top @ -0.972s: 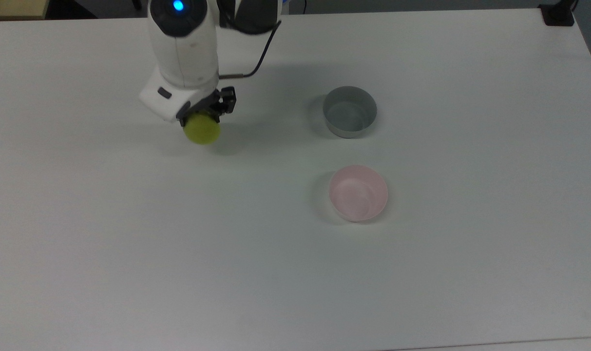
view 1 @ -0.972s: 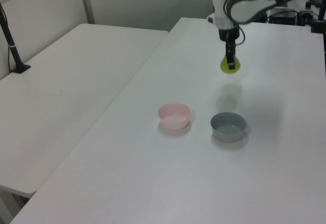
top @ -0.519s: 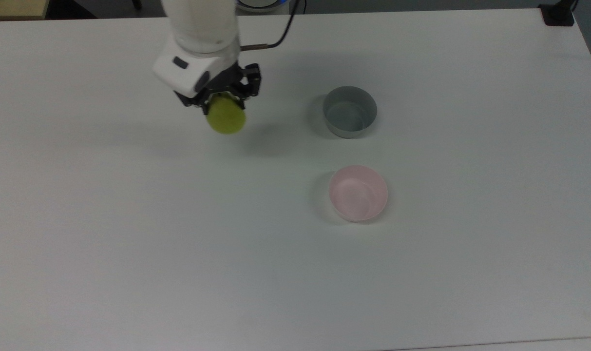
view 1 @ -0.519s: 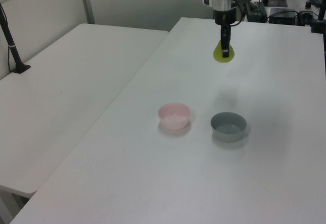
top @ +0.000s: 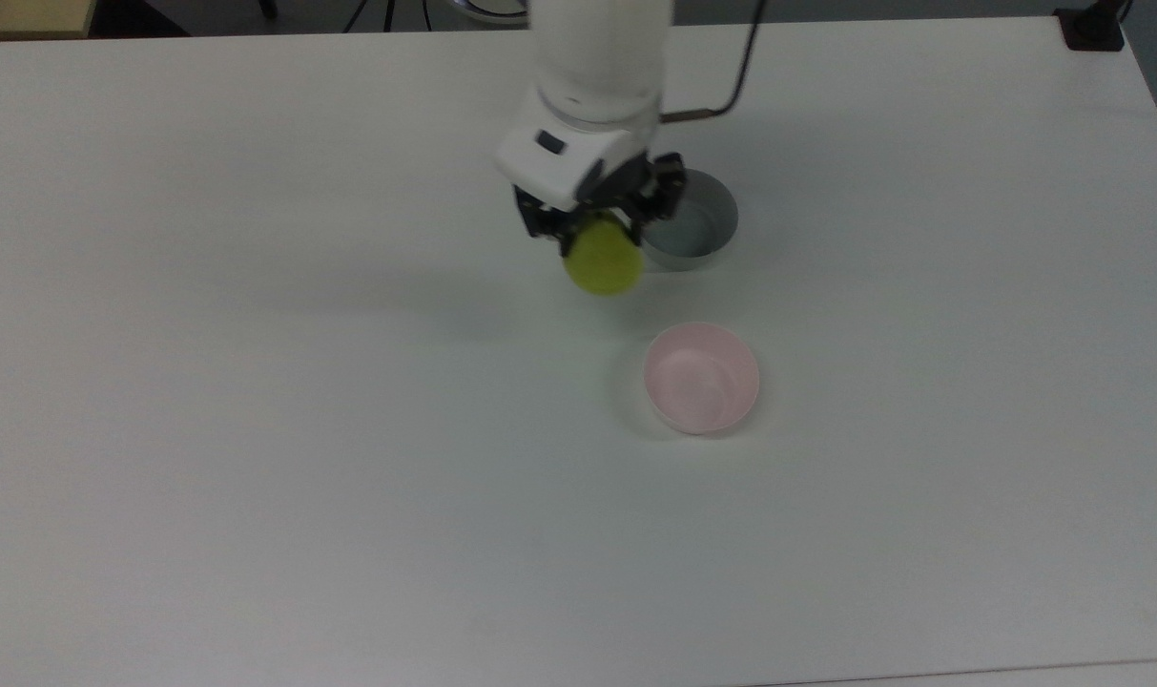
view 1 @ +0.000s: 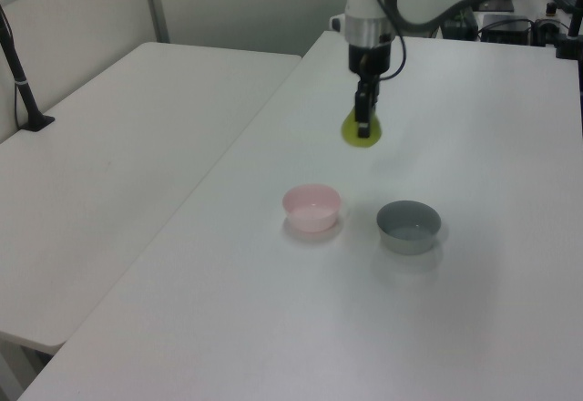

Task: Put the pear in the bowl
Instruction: 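Carry the pear over the pink bowl and lower it in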

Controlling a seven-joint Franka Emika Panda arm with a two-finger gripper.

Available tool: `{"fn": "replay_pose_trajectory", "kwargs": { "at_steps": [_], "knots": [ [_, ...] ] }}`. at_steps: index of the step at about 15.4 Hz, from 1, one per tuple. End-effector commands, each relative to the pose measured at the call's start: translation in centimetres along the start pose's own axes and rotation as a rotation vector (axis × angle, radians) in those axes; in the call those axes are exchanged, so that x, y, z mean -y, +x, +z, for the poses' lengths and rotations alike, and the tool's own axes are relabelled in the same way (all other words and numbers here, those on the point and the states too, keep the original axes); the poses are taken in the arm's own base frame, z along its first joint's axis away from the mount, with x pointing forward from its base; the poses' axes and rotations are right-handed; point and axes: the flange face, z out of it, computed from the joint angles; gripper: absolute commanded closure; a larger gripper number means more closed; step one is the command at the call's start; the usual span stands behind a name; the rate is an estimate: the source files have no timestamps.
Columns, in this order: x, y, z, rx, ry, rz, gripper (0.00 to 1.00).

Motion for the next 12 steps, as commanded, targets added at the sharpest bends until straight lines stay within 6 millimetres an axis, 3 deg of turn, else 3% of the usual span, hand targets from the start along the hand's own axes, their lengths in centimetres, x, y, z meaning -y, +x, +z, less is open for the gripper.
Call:
{"fn": "replay_pose_trajectory", "kwargs": {
  "at_steps": [1,8,12],
  "knots": [
    [3.4,2.5,1.2,-0.105,0.013,0.077,0.88],
    [7.2,4.2,8.2,-0.104,-0.006,0.057,0.87],
    [7.5,4.7,9.8,-0.129,-0.007,0.080,0.84]
  ]
}}
